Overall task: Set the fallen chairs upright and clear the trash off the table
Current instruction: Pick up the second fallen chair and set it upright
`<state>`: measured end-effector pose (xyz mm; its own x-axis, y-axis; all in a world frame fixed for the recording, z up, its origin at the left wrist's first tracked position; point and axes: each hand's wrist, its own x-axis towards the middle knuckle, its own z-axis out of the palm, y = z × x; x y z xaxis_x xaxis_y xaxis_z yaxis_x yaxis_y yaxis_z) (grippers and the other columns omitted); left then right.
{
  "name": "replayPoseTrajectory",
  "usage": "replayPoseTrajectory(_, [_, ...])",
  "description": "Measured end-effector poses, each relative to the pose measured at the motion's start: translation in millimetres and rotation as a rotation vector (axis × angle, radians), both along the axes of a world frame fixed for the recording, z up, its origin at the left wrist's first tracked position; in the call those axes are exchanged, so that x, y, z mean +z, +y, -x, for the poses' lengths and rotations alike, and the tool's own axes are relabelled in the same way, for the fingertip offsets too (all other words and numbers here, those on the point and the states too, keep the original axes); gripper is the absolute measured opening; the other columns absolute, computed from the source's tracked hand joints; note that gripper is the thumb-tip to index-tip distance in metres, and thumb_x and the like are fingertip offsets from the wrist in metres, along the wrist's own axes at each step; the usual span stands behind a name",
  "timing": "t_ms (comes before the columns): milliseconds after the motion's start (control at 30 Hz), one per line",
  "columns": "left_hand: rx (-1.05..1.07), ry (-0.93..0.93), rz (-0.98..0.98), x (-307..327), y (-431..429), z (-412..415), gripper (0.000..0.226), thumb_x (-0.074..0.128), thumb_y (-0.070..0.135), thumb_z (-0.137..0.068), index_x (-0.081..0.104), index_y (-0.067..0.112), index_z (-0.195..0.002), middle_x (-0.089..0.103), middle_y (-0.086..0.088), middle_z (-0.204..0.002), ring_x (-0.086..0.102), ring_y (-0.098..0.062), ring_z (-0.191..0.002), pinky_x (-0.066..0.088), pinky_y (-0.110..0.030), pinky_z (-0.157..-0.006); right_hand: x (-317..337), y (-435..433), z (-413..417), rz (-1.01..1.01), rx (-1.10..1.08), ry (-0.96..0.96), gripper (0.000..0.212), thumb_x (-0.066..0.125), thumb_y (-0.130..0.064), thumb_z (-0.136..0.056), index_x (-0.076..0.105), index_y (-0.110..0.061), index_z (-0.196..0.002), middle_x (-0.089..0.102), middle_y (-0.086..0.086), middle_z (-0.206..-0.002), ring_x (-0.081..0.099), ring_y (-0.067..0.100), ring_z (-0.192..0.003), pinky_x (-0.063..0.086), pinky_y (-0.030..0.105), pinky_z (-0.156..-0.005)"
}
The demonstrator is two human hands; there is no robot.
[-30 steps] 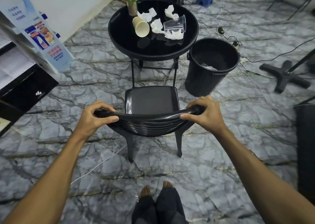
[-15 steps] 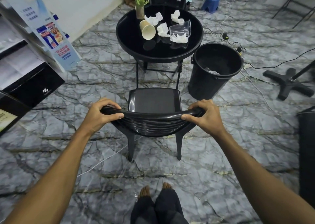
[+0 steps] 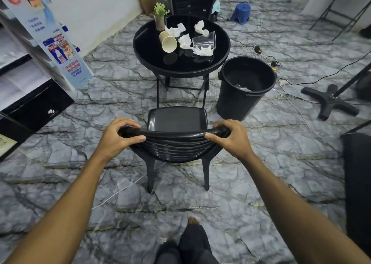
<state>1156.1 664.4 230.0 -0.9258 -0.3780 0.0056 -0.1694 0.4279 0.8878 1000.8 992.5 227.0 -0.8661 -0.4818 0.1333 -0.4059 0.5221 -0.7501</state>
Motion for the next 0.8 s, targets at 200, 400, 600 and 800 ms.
replayPoseTrajectory(200, [-0.017,-0.034,0.098,11,7,-8,0.054,0.077,0.059,-0.056,0.071,0.027,-0.100,0.061,0.002,-0.110,0.057,-0.010,-0.106,0.044,-0.023,-0.090,9,-1,-5,-0.071,0.018,-0.021,0.044,0.072,-0.062,-0.070,0.070,-0.029,-0.099,0.068,-0.010,-0.099,0.057,0.015,-0.106,0.048,0.037,-0.092])
replayPoseTrajectory(400, [0.021,-0.056,0.181,7,21,-16,0.043,0.071,0.053,-0.078,0.065,0.034,-0.116,0.056,0.005,-0.119,0.050,-0.017,-0.119,0.042,-0.038,-0.103,20,-5,-25,-0.149,0.035,0.046,0.052,0.072,-0.058,-0.074,0.068,-0.022,-0.111,0.068,-0.003,-0.110,0.057,0.016,-0.109,0.047,0.039,-0.097])
replayPoseTrajectory(600, [0.028,-0.116,0.241,11,51,-24,0.044,0.063,0.043,-0.089,0.058,0.027,-0.131,0.048,0.002,-0.134,0.039,-0.020,-0.132,0.034,-0.040,-0.111,28,1,-48,-0.260,0.028,0.073,0.055,0.069,-0.047,-0.082,0.059,-0.018,-0.128,0.060,0.005,-0.130,0.048,0.024,-0.127,0.038,0.042,-0.109])
replayPoseTrajectory(800, [0.035,-0.202,0.283,27,76,-32,0.053,0.061,0.040,-0.092,0.049,0.023,-0.141,0.036,-0.004,-0.150,0.029,-0.025,-0.141,0.028,-0.043,-0.116,44,20,-70,-0.338,0.018,0.088,0.044,0.066,-0.037,-0.085,0.061,-0.016,-0.124,0.063,0.005,-0.127,0.051,0.025,-0.124,0.044,0.041,-0.102])
